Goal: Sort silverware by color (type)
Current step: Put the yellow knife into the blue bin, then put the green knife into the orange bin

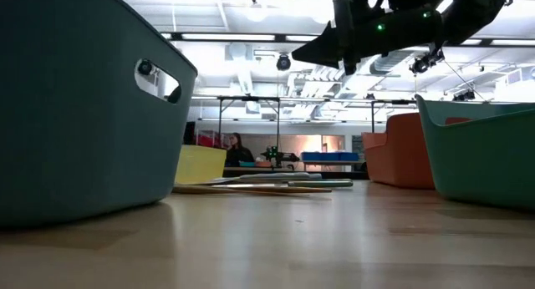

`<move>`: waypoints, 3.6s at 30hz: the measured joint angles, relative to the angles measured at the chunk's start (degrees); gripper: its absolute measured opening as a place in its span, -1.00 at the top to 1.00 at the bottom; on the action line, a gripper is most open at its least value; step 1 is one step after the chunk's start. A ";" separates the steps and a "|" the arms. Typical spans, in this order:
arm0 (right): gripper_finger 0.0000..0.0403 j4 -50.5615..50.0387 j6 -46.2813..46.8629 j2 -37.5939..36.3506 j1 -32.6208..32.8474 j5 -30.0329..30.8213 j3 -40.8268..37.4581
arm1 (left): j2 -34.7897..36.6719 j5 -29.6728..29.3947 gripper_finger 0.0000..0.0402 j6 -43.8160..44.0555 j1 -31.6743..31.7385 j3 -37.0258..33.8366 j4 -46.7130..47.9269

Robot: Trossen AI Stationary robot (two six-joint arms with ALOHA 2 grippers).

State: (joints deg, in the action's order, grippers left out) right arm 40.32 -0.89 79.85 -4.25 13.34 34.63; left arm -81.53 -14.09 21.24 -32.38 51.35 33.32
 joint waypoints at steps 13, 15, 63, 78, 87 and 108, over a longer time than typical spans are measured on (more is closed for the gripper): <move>1.00 -0.27 0.00 0.00 0.00 -0.01 0.00 | -3.51 2.21 0.66 -4.01 0.98 0.00 -0.04; 1.00 -0.27 0.00 0.00 0.00 0.00 0.00 | -3.51 2.20 0.64 -3.99 0.98 0.00 -0.15; 1.00 -1.96 -0.61 0.02 0.00 -0.04 0.02 | 19.86 9.59 0.41 -23.99 37.46 -30.21 -70.74; 1.00 -2.31 -0.60 0.02 0.00 -0.04 0.02 | 19.84 10.05 0.41 -23.87 37.78 -30.21 -72.66; 1.00 -2.47 -0.61 0.02 0.01 -0.04 0.02 | 19.86 10.05 0.41 -24.69 37.76 -30.21 -73.09; 1.00 -5.21 -0.61 0.02 0.00 -0.06 0.02 | 19.86 10.05 0.41 -24.49 37.76 -30.21 -73.09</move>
State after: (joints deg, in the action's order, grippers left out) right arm 35.11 -1.50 79.88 -4.25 13.28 34.65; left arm -61.67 -4.03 -3.25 5.39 21.15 -39.77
